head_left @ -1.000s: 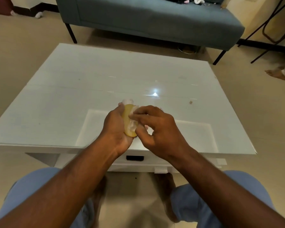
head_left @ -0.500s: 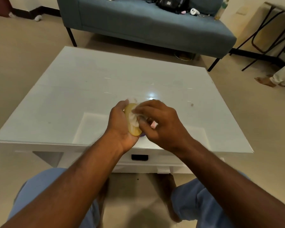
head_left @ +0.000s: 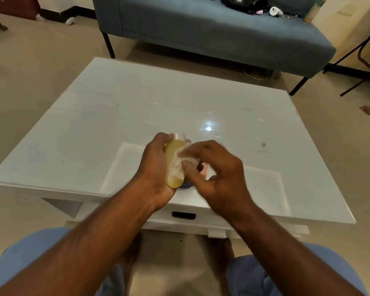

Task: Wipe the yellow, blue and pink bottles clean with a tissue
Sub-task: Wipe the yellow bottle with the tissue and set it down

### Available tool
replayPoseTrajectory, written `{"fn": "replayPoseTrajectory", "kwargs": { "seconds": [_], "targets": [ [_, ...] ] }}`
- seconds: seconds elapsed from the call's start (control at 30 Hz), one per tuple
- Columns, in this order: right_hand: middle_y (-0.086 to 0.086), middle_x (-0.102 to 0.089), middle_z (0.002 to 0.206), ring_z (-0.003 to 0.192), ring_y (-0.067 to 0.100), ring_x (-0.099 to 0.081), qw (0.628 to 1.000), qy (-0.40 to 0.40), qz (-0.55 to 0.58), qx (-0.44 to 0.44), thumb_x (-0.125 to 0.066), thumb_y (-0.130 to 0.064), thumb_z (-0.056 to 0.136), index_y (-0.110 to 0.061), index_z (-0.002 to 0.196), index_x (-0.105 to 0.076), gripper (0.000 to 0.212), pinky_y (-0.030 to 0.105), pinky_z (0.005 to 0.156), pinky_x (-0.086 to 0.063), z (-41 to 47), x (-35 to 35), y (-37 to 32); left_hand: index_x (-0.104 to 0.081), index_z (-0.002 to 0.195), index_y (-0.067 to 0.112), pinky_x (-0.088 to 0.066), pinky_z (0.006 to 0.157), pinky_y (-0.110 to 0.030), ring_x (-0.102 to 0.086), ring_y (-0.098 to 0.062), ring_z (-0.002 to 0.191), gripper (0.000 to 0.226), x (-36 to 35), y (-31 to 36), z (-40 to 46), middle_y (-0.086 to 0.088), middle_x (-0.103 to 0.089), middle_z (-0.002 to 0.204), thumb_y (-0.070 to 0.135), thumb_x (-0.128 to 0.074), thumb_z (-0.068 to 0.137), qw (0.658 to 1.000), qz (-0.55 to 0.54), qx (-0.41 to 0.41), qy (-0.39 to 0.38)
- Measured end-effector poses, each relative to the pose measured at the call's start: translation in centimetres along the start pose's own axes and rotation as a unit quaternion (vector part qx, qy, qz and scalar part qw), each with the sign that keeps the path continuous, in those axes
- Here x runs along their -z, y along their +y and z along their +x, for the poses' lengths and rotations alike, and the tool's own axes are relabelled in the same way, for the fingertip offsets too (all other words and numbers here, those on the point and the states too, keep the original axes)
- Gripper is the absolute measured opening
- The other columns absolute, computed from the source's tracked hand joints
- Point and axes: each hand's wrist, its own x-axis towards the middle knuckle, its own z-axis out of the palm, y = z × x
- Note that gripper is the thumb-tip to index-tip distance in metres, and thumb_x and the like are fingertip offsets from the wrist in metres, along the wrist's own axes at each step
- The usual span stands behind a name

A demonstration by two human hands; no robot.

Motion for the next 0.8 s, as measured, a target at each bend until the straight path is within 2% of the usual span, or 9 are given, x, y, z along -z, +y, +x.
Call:
{"fn": "replayPoseTrajectory", "kwargs": {
  "seconds": [0.07,0.13,0.2,0.37,0.43,0.53,0.67,0.73,0.8],
  "targets": [
    [0.003,-0.072,0.103,0.092,0.012,-0.066,0.999,0.023,0.017,-0.028,-0.076,-0.001,0.086,-0.008,0.104,-0.078,0.019,0.022,0.077,-0.054,0.3,0.3,0.4,-0.064,0.113,0.011,-0.057,0.067,-0.036,-0.065,-0.028,0.085,0.037,-0.3,-0.4,0.0,-0.013,-0.067,0.097,0.037,-0.046,0.092,1.000,0.004,-0.006,0.001],
    [0.002,-0.072,0.102,0.095,0.015,-0.066,0.999,-0.028,0.019,0.016,-0.078,-0.001,0.083,-0.008,0.101,-0.079,0.019,0.027,0.081,-0.053,-0.3,0.1,-0.3,-0.063,0.113,0.011,-0.057,0.078,-0.043,-0.067,-0.030,0.088,0.039,-0.4,-0.4,0.0,-0.012,-0.069,0.102,0.038,-0.049,0.089,1.000,-0.016,0.007,-0.002],
    [0.002,-0.072,0.101,0.096,0.015,-0.065,0.995,-0.079,0.004,0.067,-0.078,-0.005,0.084,-0.008,0.099,-0.079,0.015,0.026,0.084,-0.052,-1.4,-0.3,-1.0,-0.062,0.117,0.010,-0.056,0.085,-0.044,-0.069,-0.031,0.091,0.044,-0.3,-0.6,-0.1,-0.014,-0.071,0.107,0.041,-0.051,0.087,0.999,-0.024,0.023,-0.001],
    [0.002,-0.070,0.103,0.091,0.009,-0.065,0.999,0.017,0.006,-0.028,-0.077,-0.008,0.089,-0.009,0.107,-0.079,0.018,0.015,0.071,-0.051,0.1,1.1,0.5,-0.066,0.101,0.009,-0.056,0.073,-0.035,-0.069,-0.024,0.075,0.036,-0.8,-1.4,-0.1,-0.010,-0.068,0.087,0.037,-0.045,0.092,1.000,-0.028,0.006,-0.010],
    [0.003,-0.070,0.101,0.093,0.013,-0.065,1.000,-0.005,0.011,-0.006,-0.079,-0.003,0.085,-0.007,0.104,-0.079,0.020,0.019,0.073,-0.053,-0.4,1.0,-0.3,-0.066,0.093,0.009,-0.056,0.069,-0.034,-0.067,-0.022,0.072,0.033,-1.2,-1.5,-0.3,-0.008,-0.066,0.083,0.036,-0.047,0.092,0.999,-0.045,0.002,-0.012],
    [0.003,-0.071,0.100,0.097,0.018,-0.066,0.997,-0.037,-0.012,0.060,-0.079,-0.005,0.084,-0.008,0.100,-0.080,0.017,0.021,0.084,-0.052,-1.8,0.5,-1.5,-0.066,0.099,0.009,-0.057,0.069,-0.035,-0.069,-0.022,0.069,0.034,-1.3,-1.4,-0.6,-0.009,-0.070,0.081,0.038,-0.050,0.091,0.999,-0.045,-0.001,-0.011],
    [0.001,-0.071,0.102,0.090,0.009,-0.067,0.998,0.041,0.004,-0.038,-0.079,-0.006,0.088,-0.010,0.106,-0.080,0.019,0.017,0.072,-0.053,-0.5,1.5,0.0,-0.061,0.117,0.008,-0.057,0.079,-0.041,-0.066,-0.027,0.090,0.039,-1.4,-1.7,-1.1,-0.014,-0.067,0.101,0.035,-0.044,0.097,1.000,-0.010,-0.014,-0.006],
    [0.001,-0.071,0.100,0.091,0.013,-0.068,0.999,0.010,0.020,-0.025,-0.079,-0.003,0.084,-0.008,0.102,-0.079,0.019,0.025,0.073,-0.055,-1.2,1.4,-0.4,-0.061,0.113,0.007,-0.057,0.071,-0.037,-0.068,-0.025,0.084,0.036,-1.4,-1.6,-1.2,-0.012,-0.068,0.097,0.035,-0.044,0.097,1.000,-0.013,-0.009,-0.002],
    [0.001,-0.071,0.100,0.094,0.017,-0.067,0.997,-0.063,0.007,0.045,-0.078,-0.008,0.083,-0.009,0.098,-0.078,0.015,0.031,0.077,-0.056,-2.4,0.7,-1.4,-0.061,0.108,0.008,-0.058,0.077,-0.038,-0.072,-0.026,0.088,0.036,-1.3,-1.3,-1.1,-0.013,-0.072,0.100,0.038,-0.045,0.096,1.000,-0.018,0.004,-0.008]
  ]
}}
